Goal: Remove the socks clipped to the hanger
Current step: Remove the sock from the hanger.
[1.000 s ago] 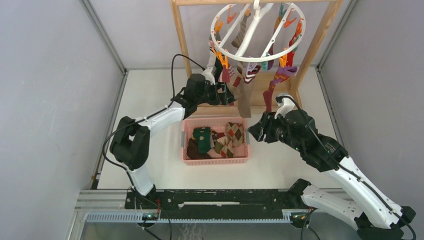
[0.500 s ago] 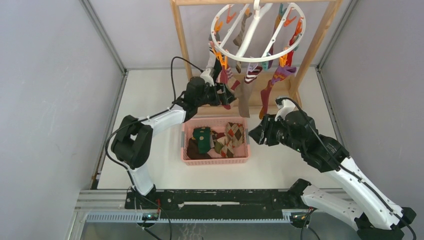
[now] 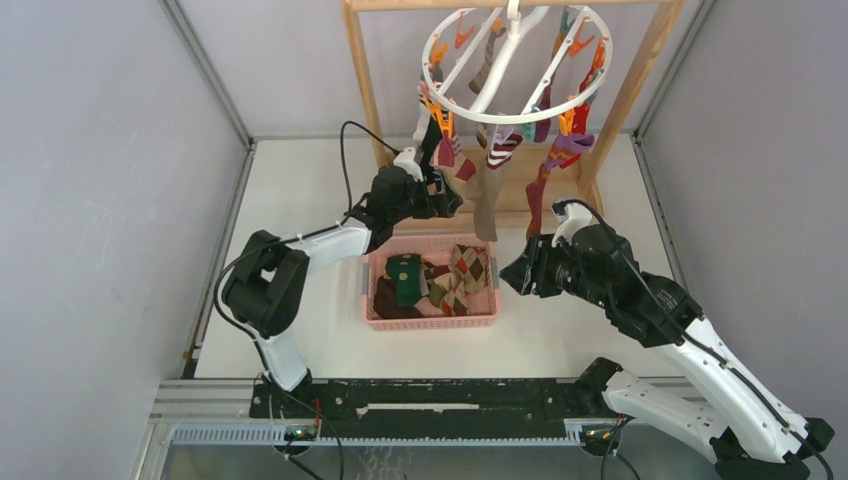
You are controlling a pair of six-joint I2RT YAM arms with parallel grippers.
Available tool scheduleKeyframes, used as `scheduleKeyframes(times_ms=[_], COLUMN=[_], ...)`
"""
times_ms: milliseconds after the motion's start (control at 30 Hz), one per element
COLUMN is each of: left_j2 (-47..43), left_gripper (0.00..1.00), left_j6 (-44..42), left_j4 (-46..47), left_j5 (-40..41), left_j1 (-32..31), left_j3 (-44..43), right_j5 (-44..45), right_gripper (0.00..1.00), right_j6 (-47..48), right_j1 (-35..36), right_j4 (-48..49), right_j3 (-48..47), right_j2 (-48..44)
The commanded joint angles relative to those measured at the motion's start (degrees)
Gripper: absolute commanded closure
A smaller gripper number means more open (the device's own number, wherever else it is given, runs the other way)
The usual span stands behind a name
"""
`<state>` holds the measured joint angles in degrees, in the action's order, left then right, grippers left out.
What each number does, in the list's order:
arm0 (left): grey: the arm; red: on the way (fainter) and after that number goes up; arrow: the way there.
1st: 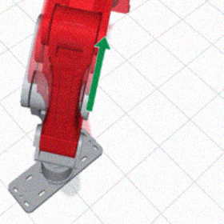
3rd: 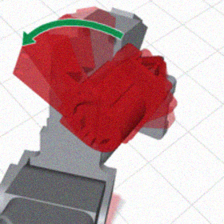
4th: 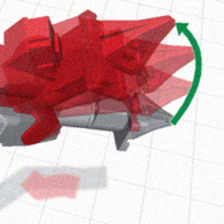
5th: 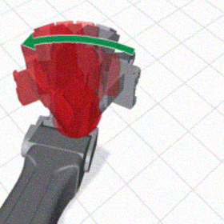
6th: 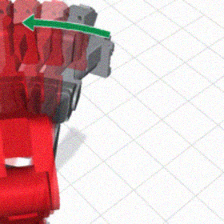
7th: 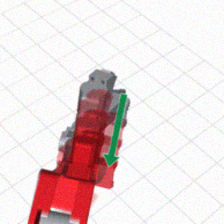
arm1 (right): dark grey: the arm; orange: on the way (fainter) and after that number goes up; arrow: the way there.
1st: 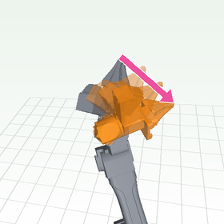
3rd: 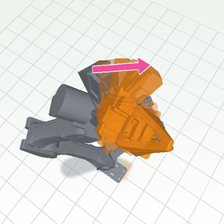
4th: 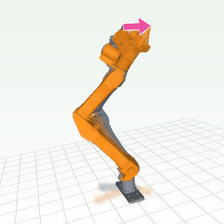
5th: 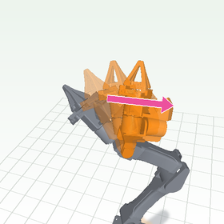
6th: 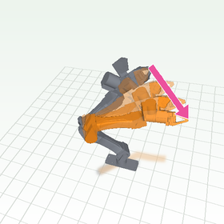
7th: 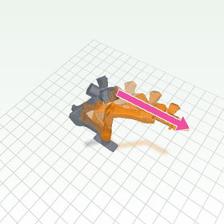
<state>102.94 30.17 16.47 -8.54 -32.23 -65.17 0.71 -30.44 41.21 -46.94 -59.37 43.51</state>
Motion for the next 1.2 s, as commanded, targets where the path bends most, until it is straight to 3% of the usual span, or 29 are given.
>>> scheduleKeyframes(times_ms=[0,700,1067,1167], left_j2=[-0.54,4.75,3.75,4.85], left_gripper=[0.0,0.0,0.0,0.11], left_j6=[-1.28,-8.08,-6.24,-5.0], left_j4=[4.82,12.55,18.07,18.53], left_j5=[3.05,6.08,-2.52,-5.68], left_j1=[1.18,1.89,2.38,2.35], left_j3=[2.04,2.14,0.12,-2.84], right_j5=[-1.42,-3.01,-3.78,-3.88], right_gripper=[0.44,0.44,0.44,0.44], right_j6=[-1.19,-1.95,-1.56,-1.56], right_j1=[-0.25,-0.17,-0.17,-0.02], right_j4=[-1.03,-3.97,-5.26,-5.49], right_j3=[-0.3,2.46,2.68,2.9], right_j2=[-1.19,-2.93,-2.89,-3.1])
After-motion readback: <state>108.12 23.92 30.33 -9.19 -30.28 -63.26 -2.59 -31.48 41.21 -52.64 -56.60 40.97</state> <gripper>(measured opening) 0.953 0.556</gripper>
